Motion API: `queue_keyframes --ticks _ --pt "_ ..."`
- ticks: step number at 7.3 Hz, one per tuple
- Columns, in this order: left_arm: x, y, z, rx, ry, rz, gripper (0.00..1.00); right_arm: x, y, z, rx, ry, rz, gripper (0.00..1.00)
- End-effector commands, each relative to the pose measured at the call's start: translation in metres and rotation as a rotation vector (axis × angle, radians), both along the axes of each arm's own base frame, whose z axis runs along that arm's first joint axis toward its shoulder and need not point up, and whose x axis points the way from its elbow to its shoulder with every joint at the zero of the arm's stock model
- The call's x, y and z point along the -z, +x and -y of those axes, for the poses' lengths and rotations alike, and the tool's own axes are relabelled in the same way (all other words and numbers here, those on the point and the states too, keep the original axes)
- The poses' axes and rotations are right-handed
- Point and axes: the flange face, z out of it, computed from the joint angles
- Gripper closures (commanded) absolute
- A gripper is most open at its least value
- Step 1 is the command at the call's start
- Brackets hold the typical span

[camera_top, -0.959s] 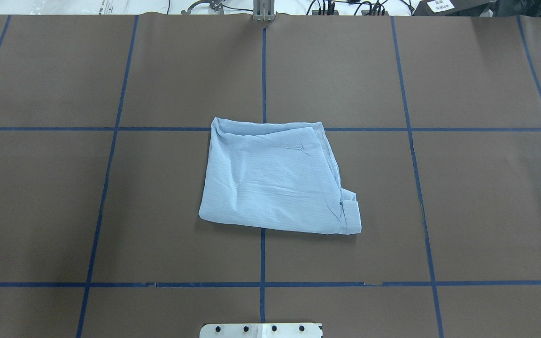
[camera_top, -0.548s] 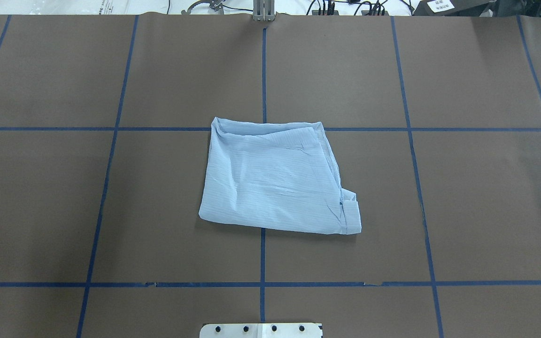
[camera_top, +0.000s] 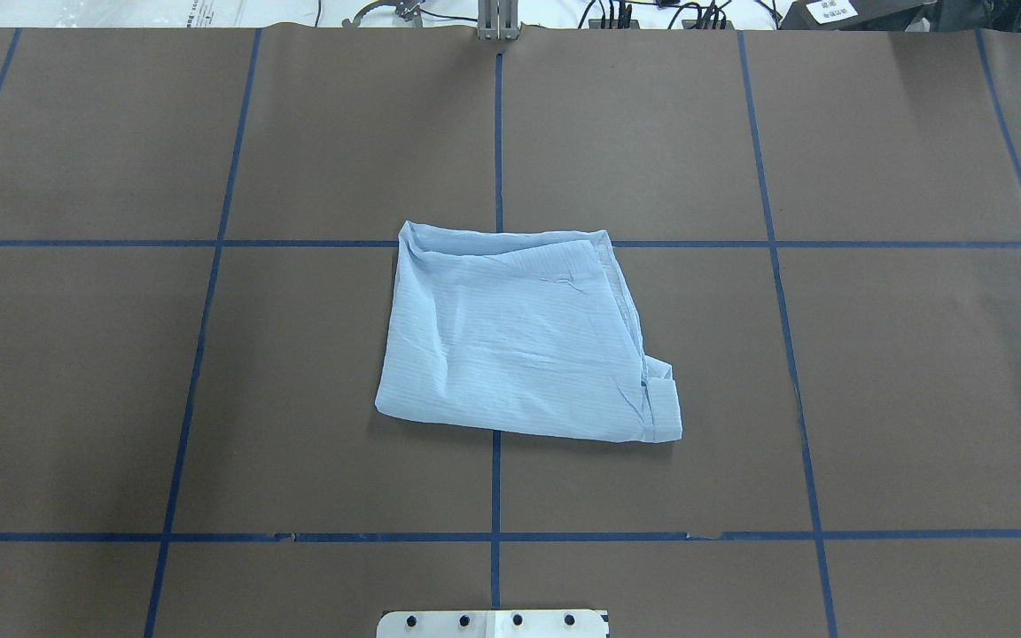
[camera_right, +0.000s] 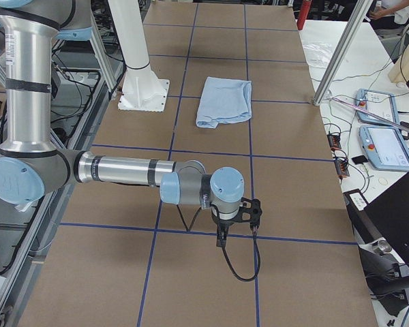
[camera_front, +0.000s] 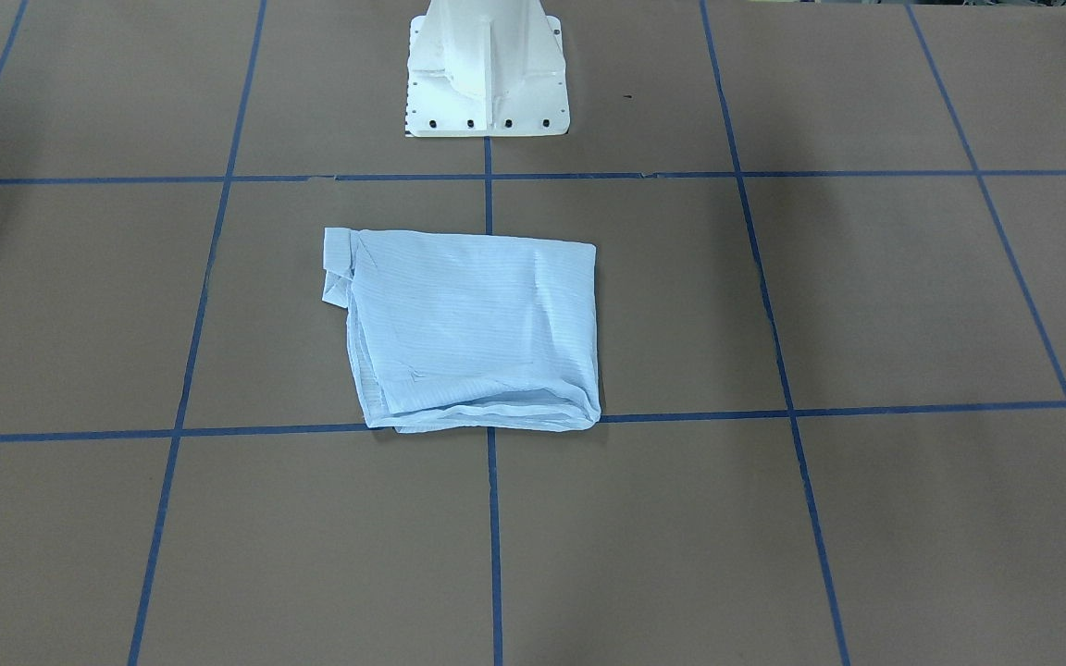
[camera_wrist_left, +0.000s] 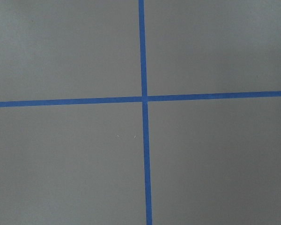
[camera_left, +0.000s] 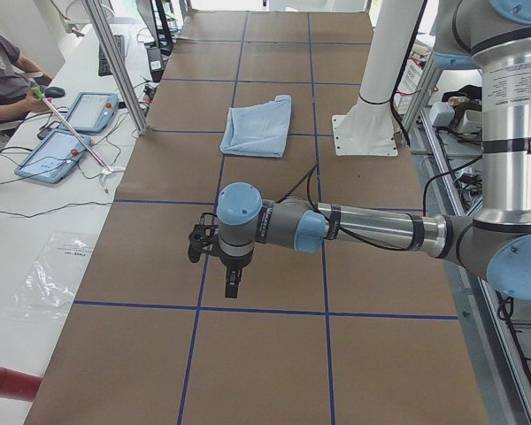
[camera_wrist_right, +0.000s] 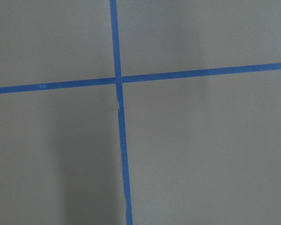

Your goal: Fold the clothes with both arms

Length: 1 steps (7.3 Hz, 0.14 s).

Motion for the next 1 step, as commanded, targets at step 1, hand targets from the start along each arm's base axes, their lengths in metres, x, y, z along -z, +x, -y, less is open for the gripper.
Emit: queue_keyframes --ticks 1 --pt "0.001 0.0 0.0001 0.0 0.003 0.0 0.0 0.0021 -0.0005 0.0011 0.001 0.006 0.0 0.0"
